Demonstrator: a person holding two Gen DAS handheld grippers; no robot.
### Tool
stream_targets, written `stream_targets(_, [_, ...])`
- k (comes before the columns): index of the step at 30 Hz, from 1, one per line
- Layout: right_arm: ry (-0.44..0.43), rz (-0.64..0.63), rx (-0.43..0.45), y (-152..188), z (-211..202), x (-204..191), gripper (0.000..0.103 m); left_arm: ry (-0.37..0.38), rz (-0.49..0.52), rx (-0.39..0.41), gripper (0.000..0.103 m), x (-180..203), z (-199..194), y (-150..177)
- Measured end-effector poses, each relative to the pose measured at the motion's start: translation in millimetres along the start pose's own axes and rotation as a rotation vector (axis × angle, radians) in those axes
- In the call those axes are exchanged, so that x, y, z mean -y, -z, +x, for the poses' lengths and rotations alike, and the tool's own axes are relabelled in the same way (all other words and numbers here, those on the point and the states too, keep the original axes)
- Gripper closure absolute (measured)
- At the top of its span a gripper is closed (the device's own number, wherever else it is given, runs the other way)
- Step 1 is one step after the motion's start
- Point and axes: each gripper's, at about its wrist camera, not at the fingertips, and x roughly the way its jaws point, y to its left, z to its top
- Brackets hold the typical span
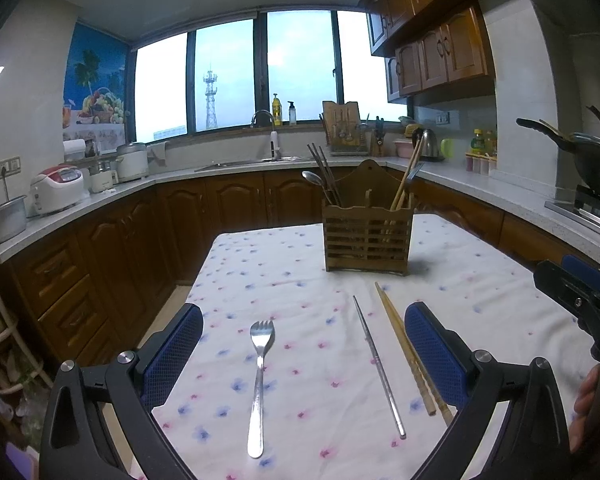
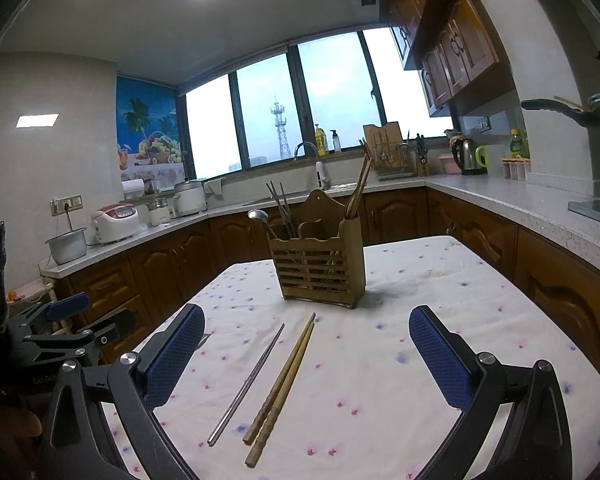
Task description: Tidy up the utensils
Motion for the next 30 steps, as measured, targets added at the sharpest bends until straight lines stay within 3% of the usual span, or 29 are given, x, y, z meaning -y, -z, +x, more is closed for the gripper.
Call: stream_targets(30, [-0.001, 0.005, 0.007, -6.5, 0.9, 2.6, 0.0, 0.002, -0.001, -0.011, 0.001, 8.1, 2.8, -4.8])
